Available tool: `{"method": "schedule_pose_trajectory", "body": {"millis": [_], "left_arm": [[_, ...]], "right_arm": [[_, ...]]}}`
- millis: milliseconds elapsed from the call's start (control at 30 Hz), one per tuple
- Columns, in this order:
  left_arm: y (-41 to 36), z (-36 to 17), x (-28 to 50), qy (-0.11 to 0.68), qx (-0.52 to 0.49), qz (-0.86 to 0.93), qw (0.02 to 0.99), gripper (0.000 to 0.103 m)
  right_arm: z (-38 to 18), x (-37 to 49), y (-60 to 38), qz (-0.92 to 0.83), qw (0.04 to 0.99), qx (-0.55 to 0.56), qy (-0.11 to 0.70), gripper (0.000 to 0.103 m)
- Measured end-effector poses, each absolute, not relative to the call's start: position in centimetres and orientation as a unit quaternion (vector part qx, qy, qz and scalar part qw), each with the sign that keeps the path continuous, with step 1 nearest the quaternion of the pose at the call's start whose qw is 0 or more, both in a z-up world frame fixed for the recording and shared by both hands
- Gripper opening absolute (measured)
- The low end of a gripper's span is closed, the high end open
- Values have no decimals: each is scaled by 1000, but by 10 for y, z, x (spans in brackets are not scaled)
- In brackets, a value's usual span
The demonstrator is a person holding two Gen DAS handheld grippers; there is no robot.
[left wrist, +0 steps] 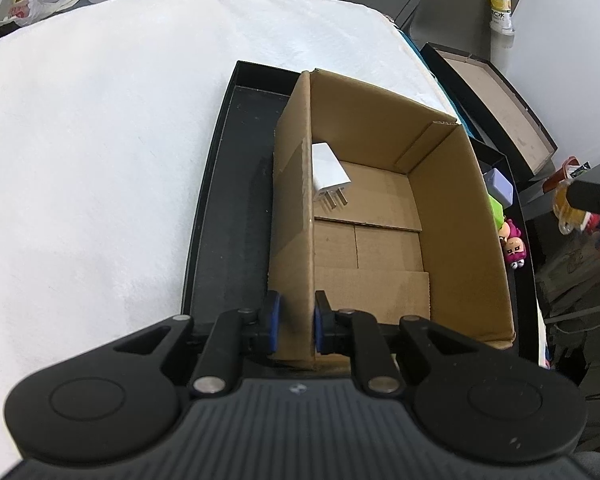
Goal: Organize rigid objects
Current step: 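Lift the bottle and crab with the right gripper over the box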
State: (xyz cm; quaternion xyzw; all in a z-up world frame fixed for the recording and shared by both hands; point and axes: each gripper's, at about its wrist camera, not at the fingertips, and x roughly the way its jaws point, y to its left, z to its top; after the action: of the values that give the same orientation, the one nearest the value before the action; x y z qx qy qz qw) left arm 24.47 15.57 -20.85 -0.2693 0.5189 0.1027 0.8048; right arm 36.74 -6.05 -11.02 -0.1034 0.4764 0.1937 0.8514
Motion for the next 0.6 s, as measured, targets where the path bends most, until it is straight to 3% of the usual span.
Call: {"method": "schedule_pose_trajectory", "body": {"millis": [600], "left_arm": [[162,-209,240,513,-292,97,801,17]], "right_arm": [[-121,372,-1,233,840,-114,477,59]]}}
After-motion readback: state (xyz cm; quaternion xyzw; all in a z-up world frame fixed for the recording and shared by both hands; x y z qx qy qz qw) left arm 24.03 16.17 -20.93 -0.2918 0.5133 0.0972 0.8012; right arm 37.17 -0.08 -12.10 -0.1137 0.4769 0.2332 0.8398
